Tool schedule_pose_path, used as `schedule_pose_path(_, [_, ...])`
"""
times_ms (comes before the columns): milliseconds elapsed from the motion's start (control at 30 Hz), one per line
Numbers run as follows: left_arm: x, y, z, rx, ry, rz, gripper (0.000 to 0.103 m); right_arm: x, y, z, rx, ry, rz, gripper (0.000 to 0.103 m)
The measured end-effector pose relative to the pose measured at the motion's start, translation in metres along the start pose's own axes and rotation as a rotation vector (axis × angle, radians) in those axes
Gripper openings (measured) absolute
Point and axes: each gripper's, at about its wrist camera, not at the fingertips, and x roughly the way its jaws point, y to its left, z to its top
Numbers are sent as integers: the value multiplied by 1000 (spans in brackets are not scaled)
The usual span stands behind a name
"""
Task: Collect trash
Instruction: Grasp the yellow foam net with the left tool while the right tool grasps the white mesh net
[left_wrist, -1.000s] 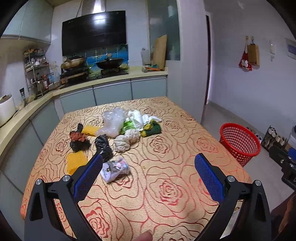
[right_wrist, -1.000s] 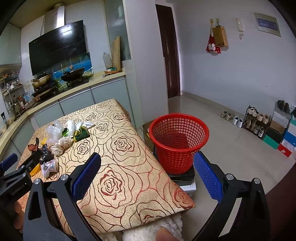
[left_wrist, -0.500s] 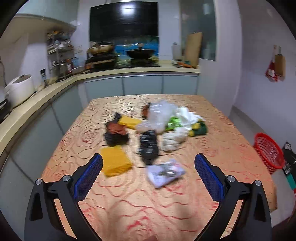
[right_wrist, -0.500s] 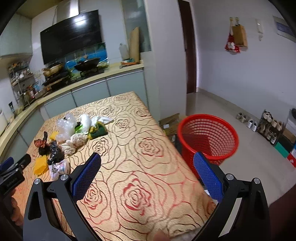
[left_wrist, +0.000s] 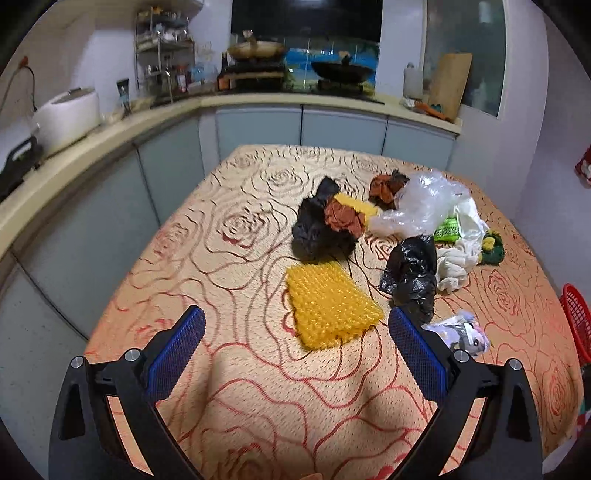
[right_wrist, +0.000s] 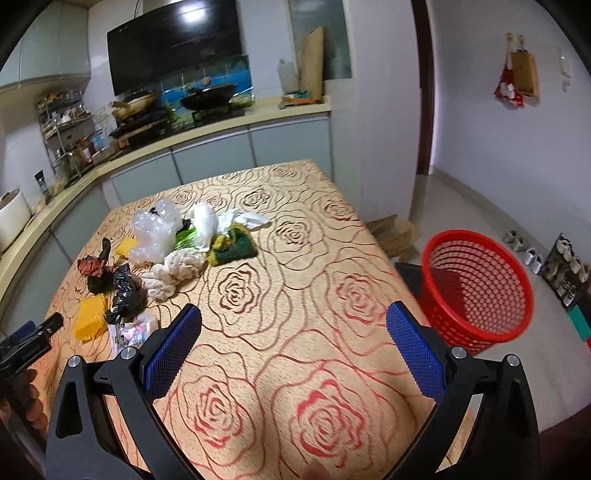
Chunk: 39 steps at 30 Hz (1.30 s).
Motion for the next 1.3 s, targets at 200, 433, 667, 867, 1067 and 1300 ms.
schedule_pose_path(200, [32,-14,1,26,64,-3,96,19,16,11,-44,8,-16,98])
schedule_pose_path(433, [56,-18,8,16,102,-24,80,39,30,18,-68,31,-11,98])
schedule_pose_path(667, [73,-14,9,-11,151,-78,46,54,50,24,-109,36,13,98])
schedule_pose_path(867, [65,-11,9,2,116,-71,19,78,69,27,-109,91,85,98])
schedule_pose_path(1067, [52,-4,11,1,60,-38,15,103,93,30,-103,117,139,97])
schedule_pose_path(1300, [34,3,19,-1,-7,-15,15,136,118,33,-103,178,163,88])
